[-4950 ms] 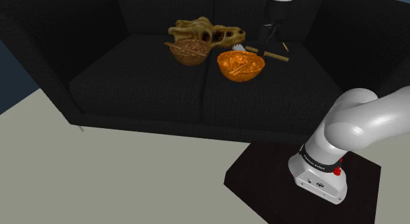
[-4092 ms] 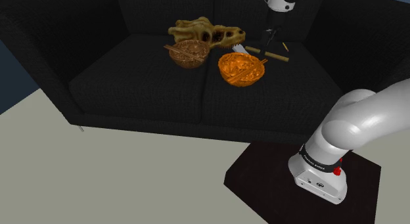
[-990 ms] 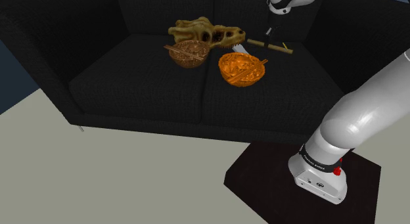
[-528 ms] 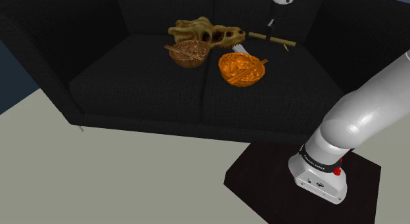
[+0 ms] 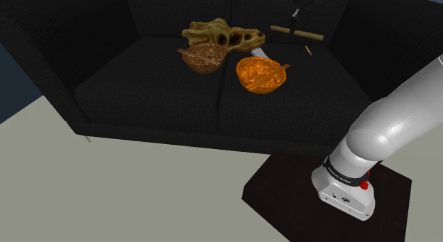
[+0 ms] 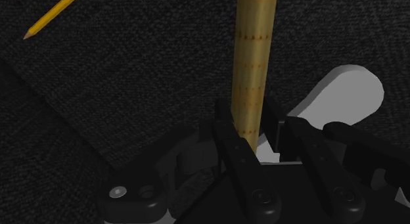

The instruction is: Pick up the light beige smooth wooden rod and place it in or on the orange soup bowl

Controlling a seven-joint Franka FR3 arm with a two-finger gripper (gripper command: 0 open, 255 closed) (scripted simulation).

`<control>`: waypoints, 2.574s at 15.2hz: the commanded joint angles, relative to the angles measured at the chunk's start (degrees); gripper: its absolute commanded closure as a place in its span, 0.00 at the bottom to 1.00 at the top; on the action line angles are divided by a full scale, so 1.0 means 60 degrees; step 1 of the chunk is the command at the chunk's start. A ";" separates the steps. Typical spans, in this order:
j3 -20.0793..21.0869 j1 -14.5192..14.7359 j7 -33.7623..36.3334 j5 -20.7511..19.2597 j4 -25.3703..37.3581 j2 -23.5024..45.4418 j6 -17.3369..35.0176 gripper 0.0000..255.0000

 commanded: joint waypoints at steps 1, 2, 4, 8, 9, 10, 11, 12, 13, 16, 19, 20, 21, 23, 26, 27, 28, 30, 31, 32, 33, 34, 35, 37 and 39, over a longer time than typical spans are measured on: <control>0.0004 0.0005 -0.0031 0.0018 0.0265 0.0017 -0.0250 1.00; 0.0009 0.0011 -0.0042 0.0028 0.0407 0.0032 -0.0378 1.00; 0.0017 0.0021 -0.0066 0.0052 0.0699 0.0068 -0.0634 1.00; 0.0025 0.0040 -0.0117 0.0101 0.1265 0.0160 -0.1112 1.00; 0.0207 0.0099 0.0146 0.0014 0.1038 -0.0074 -0.1132 1.00; 0.0389 0.0157 0.0404 -0.0059 0.0825 -0.0296 -0.1157 1.00; 0.0570 0.0216 0.0660 -0.0120 0.0623 -0.0506 -0.1186 1.00; 0.0752 0.0271 0.0912 -0.0167 0.0434 -0.0705 -0.1219 1.00; 0.0937 0.0324 0.1160 -0.0202 0.0256 -0.0892 -0.1254 1.00; 0.1488 0.0490 0.1888 -0.0244 -0.0210 -0.1391 -0.1374 1.00; 0.2039 0.0667 0.2598 -0.0207 -0.0577 -0.1797 -0.1508 1.00; 0.2221 0.0730 0.2833 -0.0181 -0.0677 -0.1912 -0.1554 1.00; 0.2405 0.0794 0.3066 -0.0147 -0.0767 -0.2016 -0.1601 1.00; 0.2773 0.0922 0.3528 -0.0063 -0.0915 -0.2194 -0.1694 1.00; 0.3324 0.1128 0.4220 0.0094 -0.1058 -0.2383 -0.1831 1.00; 0.3507 0.1199 0.4450 0.0152 -0.1085 -0.2426 -0.1876 1.00; 0.3690 0.1270 0.4681 0.0213 -0.1101 -0.2457 -0.1920 1.00; 0.4056 0.1414 0.5142 0.0340 -0.1101 -0.2489 -0.2006 1.00; 0.4213 0.1476 0.5339 0.0395 -0.1088 -0.2490 -0.2042 1.00; 0.4212 0.1476 0.5351 0.0394 -0.1245 -0.2524 -0.1919 1.00; 0.4211 0.1477 0.5364 0.0393 -0.1401 -0.2555 -0.1795 1.00; 0.4209 0.1478 0.5376 0.0391 -0.1554 -0.2585 -0.1672 1.00; 0.4207 0.1480 0.5388 0.0390 -0.1706 -0.2612 -0.1549 1.00; 0.4204 0.1482 0.5413 0.0385 -0.2003 -0.2661 -0.1302 1.00; 0.4201 0.1484 0.5439 0.0380 -0.2293 -0.2703 -0.1054 1.00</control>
